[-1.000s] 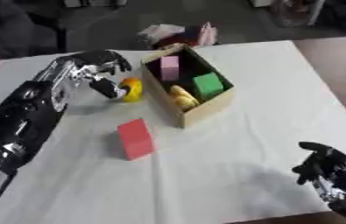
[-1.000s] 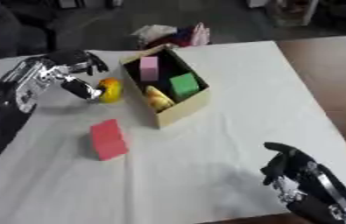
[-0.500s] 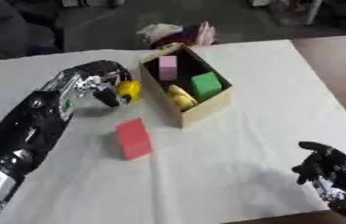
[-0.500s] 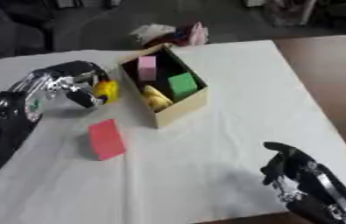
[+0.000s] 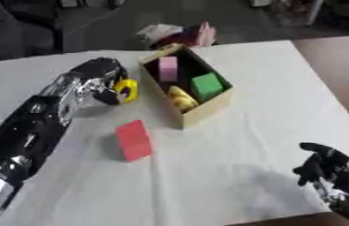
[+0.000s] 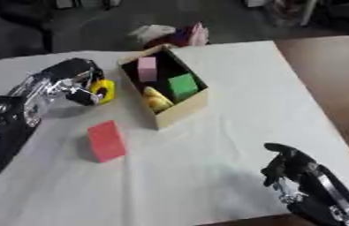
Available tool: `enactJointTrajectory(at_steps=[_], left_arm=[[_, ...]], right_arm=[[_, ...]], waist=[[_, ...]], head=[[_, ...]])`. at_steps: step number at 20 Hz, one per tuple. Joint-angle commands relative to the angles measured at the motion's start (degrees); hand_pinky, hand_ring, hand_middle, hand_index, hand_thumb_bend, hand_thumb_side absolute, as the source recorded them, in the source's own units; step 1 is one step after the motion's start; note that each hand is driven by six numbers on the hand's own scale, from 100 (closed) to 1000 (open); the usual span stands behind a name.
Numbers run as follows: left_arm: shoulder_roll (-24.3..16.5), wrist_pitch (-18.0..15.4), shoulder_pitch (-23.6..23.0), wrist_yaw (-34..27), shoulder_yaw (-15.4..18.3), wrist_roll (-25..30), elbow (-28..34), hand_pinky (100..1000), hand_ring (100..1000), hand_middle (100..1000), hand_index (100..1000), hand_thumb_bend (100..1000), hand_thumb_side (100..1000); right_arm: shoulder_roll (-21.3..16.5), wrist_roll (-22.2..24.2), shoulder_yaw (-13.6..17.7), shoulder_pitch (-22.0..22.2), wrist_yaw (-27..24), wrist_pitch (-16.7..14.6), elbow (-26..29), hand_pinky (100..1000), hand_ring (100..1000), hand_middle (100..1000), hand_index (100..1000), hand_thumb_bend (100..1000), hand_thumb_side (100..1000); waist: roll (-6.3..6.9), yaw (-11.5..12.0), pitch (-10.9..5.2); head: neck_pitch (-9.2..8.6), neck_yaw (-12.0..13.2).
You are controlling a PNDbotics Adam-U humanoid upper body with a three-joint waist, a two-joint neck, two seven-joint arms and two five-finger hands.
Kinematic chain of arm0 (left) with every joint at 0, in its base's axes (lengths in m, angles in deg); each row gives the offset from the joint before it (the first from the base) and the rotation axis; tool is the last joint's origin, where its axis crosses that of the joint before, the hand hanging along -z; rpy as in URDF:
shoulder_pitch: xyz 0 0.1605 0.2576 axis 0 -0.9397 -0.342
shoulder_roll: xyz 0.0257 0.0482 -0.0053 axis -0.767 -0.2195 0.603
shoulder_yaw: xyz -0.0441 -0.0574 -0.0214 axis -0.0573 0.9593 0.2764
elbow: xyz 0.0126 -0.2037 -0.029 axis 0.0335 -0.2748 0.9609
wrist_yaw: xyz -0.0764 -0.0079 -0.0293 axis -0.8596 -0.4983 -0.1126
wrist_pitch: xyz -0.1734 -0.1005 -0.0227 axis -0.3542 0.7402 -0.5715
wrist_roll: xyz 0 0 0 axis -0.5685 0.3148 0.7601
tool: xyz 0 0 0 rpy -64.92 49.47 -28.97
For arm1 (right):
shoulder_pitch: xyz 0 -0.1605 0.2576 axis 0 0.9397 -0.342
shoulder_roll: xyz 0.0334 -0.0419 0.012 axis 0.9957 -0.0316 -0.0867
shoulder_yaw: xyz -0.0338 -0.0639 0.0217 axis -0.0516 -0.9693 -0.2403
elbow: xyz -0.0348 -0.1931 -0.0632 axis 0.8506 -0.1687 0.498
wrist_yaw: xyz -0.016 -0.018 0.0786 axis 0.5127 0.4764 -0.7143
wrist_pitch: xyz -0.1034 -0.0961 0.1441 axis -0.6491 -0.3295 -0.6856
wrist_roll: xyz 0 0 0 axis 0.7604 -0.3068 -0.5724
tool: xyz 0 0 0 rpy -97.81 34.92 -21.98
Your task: Pick up objects on the table and place them in the box.
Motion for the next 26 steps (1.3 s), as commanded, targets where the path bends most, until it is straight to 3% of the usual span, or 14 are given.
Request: enactJointTrajectory(at_steps=[1,4,8,13,19,24,26], left_arm=[[-3.0,0.3,0.8,-1.9,-0.1,-0.2,3.5,585,391,373,566,100,239],[-3.7,-1.0,3.8,-4.2,1.0,-2.0,7.2,593,401,383,575,100,233],[-1.4,-0.9,5.4,-7.1,-2.0,-2.2,10.1,623,443,420,619,100,238],[2.0,-1.6,5.8,-6.1,-4.6,-1.0,9.6,646,484,466,659,100,251],[3.3,-2.3,4.9,-2.6,-5.4,0.6,7.4,655,509,495,686,100,272],[3.8,-2.6,4.0,0.4,-5.5,3.2,4.2,711,611,621,828,148,313],[3.9,-3.2,3.8,1.4,-5.2,5.1,3.2,732,661,687,862,225,330]], right_arm=[[-0.5,-0.2,0.1,-0.5,0.0,-0.1,0.7,700,467,484,854,100,363],[-0.6,0.1,-0.1,-0.4,0.0,-0.1,0.6,700,467,484,854,100,361],[-0.4,0.2,-0.2,-0.6,0.0,-0.1,0.7,700,467,484,854,100,361],[-0.2,0.4,-0.4,-0.8,-0.2,-0.1,0.7,700,467,484,854,100,363],[-0.1,0.4,-0.4,-0.9,-0.2,0.0,0.7,699,467,484,854,100,363],[-0.1,0.4,-0.4,-0.9,-0.3,0.0,0.8,699,467,483,853,100,363],[-0.1,0.4,-0.4,-0.9,-0.3,0.0,0.8,699,467,483,853,100,363]], waist=[[-0.09,0.0,-0.86],[0.04,-0.1,-1.34],[-0.02,-0.4,-1.30],[-0.08,-0.9,-1.20],[-0.02,-1.0,-1.16],[-0.07,-0.9,-1.14],[-0.11,-0.8,-1.12]], head=[[-0.56,-0.1],[-0.46,-0.1],[-0.99,0.4],[-0.74,0.7],[-0.84,0.5],[-0.97,0.4],[-0.99,0.3]])
